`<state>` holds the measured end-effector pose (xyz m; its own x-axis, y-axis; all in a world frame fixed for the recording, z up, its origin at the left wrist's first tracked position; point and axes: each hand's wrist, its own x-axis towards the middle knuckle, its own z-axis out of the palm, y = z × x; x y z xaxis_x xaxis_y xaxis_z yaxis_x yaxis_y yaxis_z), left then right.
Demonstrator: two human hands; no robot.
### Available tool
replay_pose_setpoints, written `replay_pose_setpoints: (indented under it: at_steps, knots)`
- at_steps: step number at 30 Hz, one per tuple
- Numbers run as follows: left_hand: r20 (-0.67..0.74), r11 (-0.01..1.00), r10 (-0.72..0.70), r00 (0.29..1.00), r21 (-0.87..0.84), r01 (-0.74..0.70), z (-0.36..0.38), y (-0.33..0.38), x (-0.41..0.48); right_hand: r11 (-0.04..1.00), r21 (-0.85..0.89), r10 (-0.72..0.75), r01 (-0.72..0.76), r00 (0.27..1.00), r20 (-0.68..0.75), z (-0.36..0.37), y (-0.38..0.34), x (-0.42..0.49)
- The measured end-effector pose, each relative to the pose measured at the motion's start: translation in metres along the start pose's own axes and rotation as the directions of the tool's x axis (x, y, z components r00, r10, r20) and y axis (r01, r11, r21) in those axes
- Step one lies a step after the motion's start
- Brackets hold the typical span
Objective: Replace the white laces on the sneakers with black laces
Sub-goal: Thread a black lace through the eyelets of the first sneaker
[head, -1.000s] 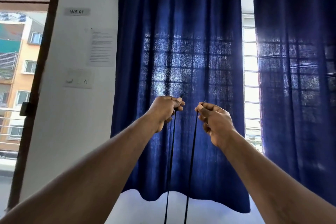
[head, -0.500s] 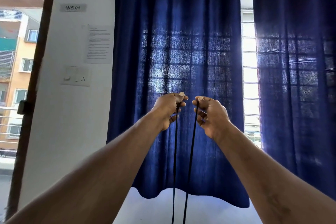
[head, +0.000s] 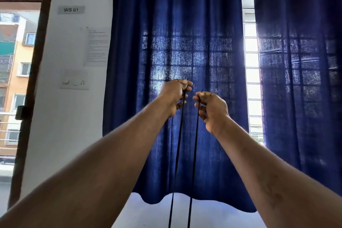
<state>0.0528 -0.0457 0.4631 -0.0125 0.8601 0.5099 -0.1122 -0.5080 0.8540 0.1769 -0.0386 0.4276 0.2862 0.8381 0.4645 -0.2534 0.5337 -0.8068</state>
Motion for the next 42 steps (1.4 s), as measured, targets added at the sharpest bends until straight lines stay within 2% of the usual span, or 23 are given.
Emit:
replay_pose_setpoints:
  at_steps: [5,9,13,16,19,23,26,28,31,35,39,42]
  knots:
    - [0.007,0.999,0.007,1.000,0.037,-0.008,-0.003,-0.019,-0.002,0.997,-0.065,-0.028,0.030,0.999,0.021,-0.005,0.014,-0.008]
    - [0.023,0.995,-0.051,0.998,0.085,0.049,-0.014,-0.072,-0.013,0.984,-0.178,0.005,0.005,0.998,0.055,-0.024,0.050,-0.024]
    - [-0.011,0.979,-0.090,0.996,0.182,0.090,-0.029,-0.140,-0.038,0.944,-0.327,0.046,-0.033,0.998,0.031,-0.054,0.115,-0.043]
    - [0.012,0.954,-0.146,0.989,0.267,0.138,-0.044,-0.200,-0.064,0.907,-0.411,0.091,-0.096,0.995,-0.031,-0.080,0.174,-0.065]
    - [0.031,0.900,-0.260,0.965,0.370,0.231,-0.058,-0.255,-0.091,0.849,-0.500,0.172,-0.172,0.984,-0.047,-0.104,0.226,-0.091]
    - [0.049,0.863,-0.388,0.920,0.370,0.344,-0.067,-0.312,-0.121,0.778,-0.578,0.262,-0.245,0.963,-0.055,-0.123,0.276,-0.118]
    - [0.076,0.837,-0.414,0.907,0.424,0.346,-0.069,-0.347,-0.140,0.755,-0.585,0.319,-0.296,0.945,-0.065,-0.132,0.306,-0.131]
    - [0.075,0.789,-0.396,0.915,0.538,0.297,-0.071,-0.367,-0.151,0.731,-0.605,0.338,-0.316,0.938,-0.081,-0.139,0.322,-0.140]
    - [0.079,0.573,-0.443,0.893,0.791,0.215,-0.077,-0.388,-0.167,0.661,-0.673,0.369,-0.331,0.925,-0.093,-0.152,0.343,-0.153]
    - [0.079,0.382,-0.488,0.869,0.915,0.131,-0.079,-0.411,-0.185,0.441,-0.843,0.439,-0.307,0.894,-0.096,-0.167,0.372,-0.166]
    - [0.022,0.279,-0.488,0.873,0.951,0.132,-0.069,-0.427,-0.195,0.305,-0.912,0.478,-0.274,0.873,-0.103,-0.177,0.391,-0.173]
    - [-0.038,0.263,-0.507,0.861,0.944,0.196,-0.059,-0.430,-0.196,0.264,-0.938,0.514,-0.227,0.855,-0.062,-0.182,0.399,-0.177]
